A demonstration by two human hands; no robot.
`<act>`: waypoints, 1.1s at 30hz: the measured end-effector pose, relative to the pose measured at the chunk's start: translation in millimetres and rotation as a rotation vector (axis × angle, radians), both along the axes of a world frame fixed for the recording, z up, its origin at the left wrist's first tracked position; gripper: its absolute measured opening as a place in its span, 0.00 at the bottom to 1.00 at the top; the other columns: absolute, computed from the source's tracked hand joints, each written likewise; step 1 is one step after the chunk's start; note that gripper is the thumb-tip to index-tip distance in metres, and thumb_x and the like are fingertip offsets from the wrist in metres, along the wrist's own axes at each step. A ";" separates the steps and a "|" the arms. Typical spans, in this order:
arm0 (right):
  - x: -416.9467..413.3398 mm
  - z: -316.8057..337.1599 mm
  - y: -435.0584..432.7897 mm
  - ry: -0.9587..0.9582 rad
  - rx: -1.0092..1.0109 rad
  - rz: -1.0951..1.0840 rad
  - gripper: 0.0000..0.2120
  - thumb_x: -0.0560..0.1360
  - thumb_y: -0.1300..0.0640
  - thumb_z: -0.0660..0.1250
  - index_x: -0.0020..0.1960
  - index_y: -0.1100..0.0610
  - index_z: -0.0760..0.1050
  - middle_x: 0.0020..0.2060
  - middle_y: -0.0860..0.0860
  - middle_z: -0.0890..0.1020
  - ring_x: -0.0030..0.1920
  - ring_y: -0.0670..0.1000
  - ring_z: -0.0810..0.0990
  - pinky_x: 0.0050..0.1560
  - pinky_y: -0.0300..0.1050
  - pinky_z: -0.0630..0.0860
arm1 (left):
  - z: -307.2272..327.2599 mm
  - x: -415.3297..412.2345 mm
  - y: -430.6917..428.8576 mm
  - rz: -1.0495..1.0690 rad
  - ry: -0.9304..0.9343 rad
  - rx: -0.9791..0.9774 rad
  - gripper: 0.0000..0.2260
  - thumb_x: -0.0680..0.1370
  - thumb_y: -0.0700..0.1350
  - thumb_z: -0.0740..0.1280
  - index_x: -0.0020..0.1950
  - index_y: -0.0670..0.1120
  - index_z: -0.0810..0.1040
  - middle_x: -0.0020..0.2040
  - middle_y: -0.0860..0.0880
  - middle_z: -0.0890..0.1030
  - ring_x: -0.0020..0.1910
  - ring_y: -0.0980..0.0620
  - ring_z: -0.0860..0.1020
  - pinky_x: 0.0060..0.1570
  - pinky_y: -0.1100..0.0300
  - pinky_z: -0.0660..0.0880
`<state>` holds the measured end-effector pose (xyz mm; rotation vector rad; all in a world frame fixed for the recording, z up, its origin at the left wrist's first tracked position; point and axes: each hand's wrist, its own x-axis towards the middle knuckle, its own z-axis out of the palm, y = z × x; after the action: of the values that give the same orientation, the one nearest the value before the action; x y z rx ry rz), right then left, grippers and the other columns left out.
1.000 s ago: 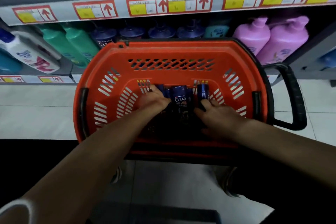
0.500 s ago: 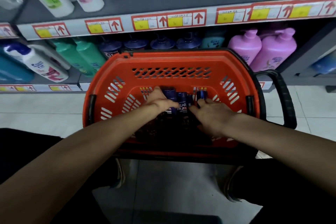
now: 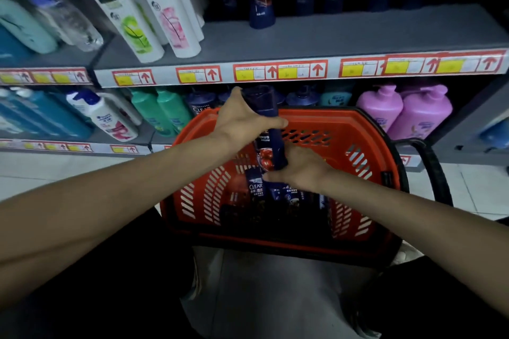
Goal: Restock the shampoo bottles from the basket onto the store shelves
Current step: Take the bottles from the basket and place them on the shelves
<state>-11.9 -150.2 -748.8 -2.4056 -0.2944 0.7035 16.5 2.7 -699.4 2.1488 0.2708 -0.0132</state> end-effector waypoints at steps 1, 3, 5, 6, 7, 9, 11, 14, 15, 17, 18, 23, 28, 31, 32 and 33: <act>0.1 0.6 3.0 -0.006 0.061 -0.056 0.30 0.70 0.42 0.79 0.65 0.50 0.70 0.53 0.47 0.80 0.52 0.51 0.80 0.47 0.46 0.76 | 2.0 -2.7 2.0 0.036 -0.018 -0.050 0.36 0.60 0.54 0.86 0.59 0.47 0.72 0.51 0.55 0.81 0.50 0.58 0.80 0.48 0.64 0.75; 0.6 1.2 7.8 -0.011 0.157 -0.176 0.28 0.68 0.44 0.81 0.60 0.49 0.71 0.47 0.45 0.79 0.46 0.47 0.78 0.40 0.42 0.72 | -0.2 -5.3 5.2 0.120 -0.028 -0.186 0.33 0.61 0.54 0.86 0.58 0.48 0.73 0.51 0.54 0.81 0.49 0.59 0.80 0.47 0.64 0.76; 1.3 1.4 10.9 -0.052 0.201 -0.243 0.27 0.66 0.45 0.82 0.58 0.49 0.73 0.44 0.45 0.79 0.42 0.45 0.77 0.38 0.41 0.72 | -4.4 -6.0 6.1 0.204 -0.027 -0.307 0.33 0.61 0.55 0.86 0.58 0.48 0.75 0.51 0.52 0.83 0.49 0.56 0.83 0.49 0.61 0.79; 1.8 0.9 11.8 -0.088 0.212 -0.251 0.28 0.65 0.46 0.83 0.59 0.50 0.74 0.45 0.45 0.80 0.43 0.46 0.78 0.40 0.42 0.75 | -7.3 -4.3 5.4 0.234 -0.024 -0.362 0.31 0.61 0.54 0.86 0.57 0.47 0.77 0.51 0.52 0.85 0.49 0.56 0.84 0.48 0.60 0.80; 2.2 0.6 12.9 -0.118 0.232 -0.262 0.30 0.65 0.47 0.83 0.60 0.51 0.74 0.48 0.46 0.81 0.46 0.48 0.80 0.44 0.45 0.78 | -9.5 -2.4 4.1 0.249 -0.029 -0.419 0.28 0.62 0.53 0.86 0.56 0.46 0.79 0.49 0.52 0.86 0.47 0.56 0.85 0.46 0.60 0.81; 2.2 -2.2 14.1 -0.137 0.281 -0.289 0.30 0.65 0.50 0.83 0.62 0.51 0.72 0.50 0.46 0.82 0.50 0.49 0.82 0.52 0.51 0.80 | -12.9 0.2 0.6 0.246 -0.032 -0.484 0.21 0.65 0.52 0.84 0.52 0.47 0.82 0.46 0.52 0.87 0.43 0.58 0.85 0.42 0.64 0.79; 1.7 -3.4 13.1 -0.116 0.337 -0.310 0.30 0.66 0.52 0.82 0.62 0.51 0.70 0.50 0.45 0.83 0.49 0.46 0.83 0.53 0.53 0.81 | -13.6 1.6 -3.6 0.235 0.008 -0.526 0.18 0.68 0.53 0.82 0.53 0.48 0.84 0.46 0.53 0.87 0.41 0.61 0.84 0.39 0.68 0.77; 6.2 0.7 9.3 -0.060 0.428 -0.347 0.30 0.67 0.54 0.81 0.63 0.50 0.69 0.50 0.43 0.83 0.47 0.40 0.83 0.53 0.45 0.81 | -8.3 3.5 -6.5 0.171 0.106 -0.622 0.14 0.73 0.52 0.78 0.56 0.49 0.85 0.49 0.51 0.88 0.40 0.61 0.84 0.42 0.66 0.80; 8.5 5.1 8.2 -0.042 0.460 -0.364 0.29 0.68 0.56 0.80 0.63 0.51 0.69 0.49 0.44 0.83 0.45 0.38 0.82 0.50 0.39 0.81 | -4.9 4.1 -6.4 0.142 0.134 -0.642 0.14 0.75 0.53 0.77 0.56 0.48 0.85 0.49 0.51 0.88 0.41 0.60 0.85 0.46 0.64 0.81; 13.3 14.0 7.6 0.015 0.544 -0.409 0.25 0.70 0.59 0.79 0.62 0.52 0.72 0.49 0.46 0.84 0.44 0.37 0.83 0.46 0.34 0.80 | 1.6 6.9 -3.7 0.103 0.170 -0.645 0.18 0.76 0.59 0.73 0.58 0.48 0.84 0.49 0.51 0.88 0.46 0.58 0.85 0.52 0.58 0.80; 15.7 17.9 7.0 0.054 0.596 -0.432 0.24 0.70 0.61 0.78 0.62 0.52 0.73 0.49 0.48 0.86 0.46 0.40 0.85 0.49 0.37 0.81 | 3.7 9.3 -1.3 0.095 0.174 -0.639 0.20 0.76 0.63 0.71 0.58 0.49 0.84 0.49 0.51 0.88 0.49 0.56 0.86 0.53 0.56 0.80; 23.5 38.9 -1.2 0.346 0.826 -0.465 0.14 0.73 0.66 0.72 0.58 0.58 0.82 0.52 0.55 0.87 0.51 0.54 0.86 0.55 0.55 0.83 | 15.4 13.8 9.4 0.101 0.138 -0.655 0.23 0.80 0.66 0.62 0.56 0.49 0.85 0.44 0.49 0.87 0.41 0.51 0.86 0.43 0.57 0.81; 23.1 50.3 -11.0 0.600 1.017 -0.456 0.16 0.74 0.62 0.62 0.59 0.59 0.79 0.48 0.57 0.81 0.48 0.56 0.80 0.51 0.57 0.82 | 11.6 11.7 15.3 0.082 0.086 -0.688 0.19 0.80 0.62 0.65 0.60 0.49 0.83 0.40 0.47 0.82 0.37 0.51 0.81 0.43 0.56 0.79; 22.0 50.1 -14.6 0.631 1.116 -0.466 0.18 0.69 0.61 0.60 0.57 0.60 0.77 0.46 0.57 0.79 0.43 0.56 0.78 0.49 0.52 0.76 | 13.0 5.5 13.8 0.043 0.073 -0.685 0.17 0.81 0.59 0.67 0.61 0.49 0.82 0.42 0.46 0.83 0.39 0.50 0.82 0.44 0.57 0.79; 22.6 48.9 -15.5 0.635 1.136 -0.473 0.19 0.67 0.60 0.60 0.57 0.61 0.77 0.45 0.58 0.78 0.43 0.56 0.77 0.50 0.52 0.74 | 13.3 3.4 13.6 0.028 0.061 -0.675 0.16 0.81 0.58 0.67 0.61 0.48 0.82 0.42 0.46 0.83 0.40 0.50 0.82 0.44 0.57 0.79; 22.8 48.7 -15.6 0.638 1.155 -0.480 0.21 0.65 0.59 0.60 0.57 0.62 0.77 0.45 0.58 0.78 0.42 0.56 0.77 0.50 0.53 0.73 | 13.5 1.4 13.7 0.011 0.047 -0.660 0.16 0.81 0.57 0.67 0.61 0.48 0.82 0.42 0.46 0.83 0.41 0.50 0.82 0.45 0.57 0.79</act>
<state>10.9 -165.8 -700.1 -1.0238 0.1364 0.7342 17.8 16.4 -686.0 1.4918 0.2610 -0.1294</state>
